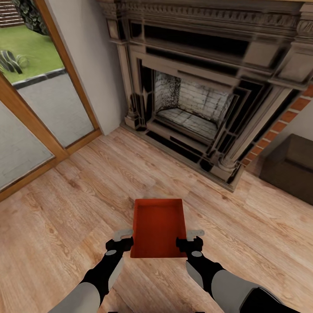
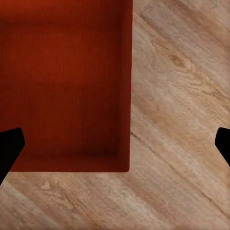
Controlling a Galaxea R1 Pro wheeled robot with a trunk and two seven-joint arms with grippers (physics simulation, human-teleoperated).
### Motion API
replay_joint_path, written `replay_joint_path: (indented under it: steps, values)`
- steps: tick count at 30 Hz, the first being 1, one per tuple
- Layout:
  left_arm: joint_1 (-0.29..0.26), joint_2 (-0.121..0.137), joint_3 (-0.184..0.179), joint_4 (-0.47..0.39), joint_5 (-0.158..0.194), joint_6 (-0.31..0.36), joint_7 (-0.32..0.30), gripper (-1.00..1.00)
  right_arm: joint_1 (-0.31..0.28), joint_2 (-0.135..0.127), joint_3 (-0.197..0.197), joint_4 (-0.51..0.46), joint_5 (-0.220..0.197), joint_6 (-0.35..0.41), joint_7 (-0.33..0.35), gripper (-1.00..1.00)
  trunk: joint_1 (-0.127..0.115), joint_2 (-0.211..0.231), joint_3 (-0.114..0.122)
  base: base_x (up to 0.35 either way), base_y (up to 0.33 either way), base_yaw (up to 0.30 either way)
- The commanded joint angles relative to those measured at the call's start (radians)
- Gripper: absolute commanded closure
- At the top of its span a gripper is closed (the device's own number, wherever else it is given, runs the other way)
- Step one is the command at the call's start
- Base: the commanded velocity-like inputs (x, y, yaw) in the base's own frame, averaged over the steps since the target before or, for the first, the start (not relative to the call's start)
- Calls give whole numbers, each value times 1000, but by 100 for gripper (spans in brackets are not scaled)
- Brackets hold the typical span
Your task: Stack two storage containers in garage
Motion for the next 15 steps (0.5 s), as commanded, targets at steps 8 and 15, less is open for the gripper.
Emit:
replay_joint_path:
  steps: [8,15]
  values:
    - [0,-1,3,-1,0,3,1,-100,-1,0,9,1,-9,-7,-5,-100,31,-57,-26,0,0,0]
    - [0,-1,3,-1,0,3,1,-100,-1,-1,5,1,-10,-11,-5,-100,58,-106,-48,0,0,0]
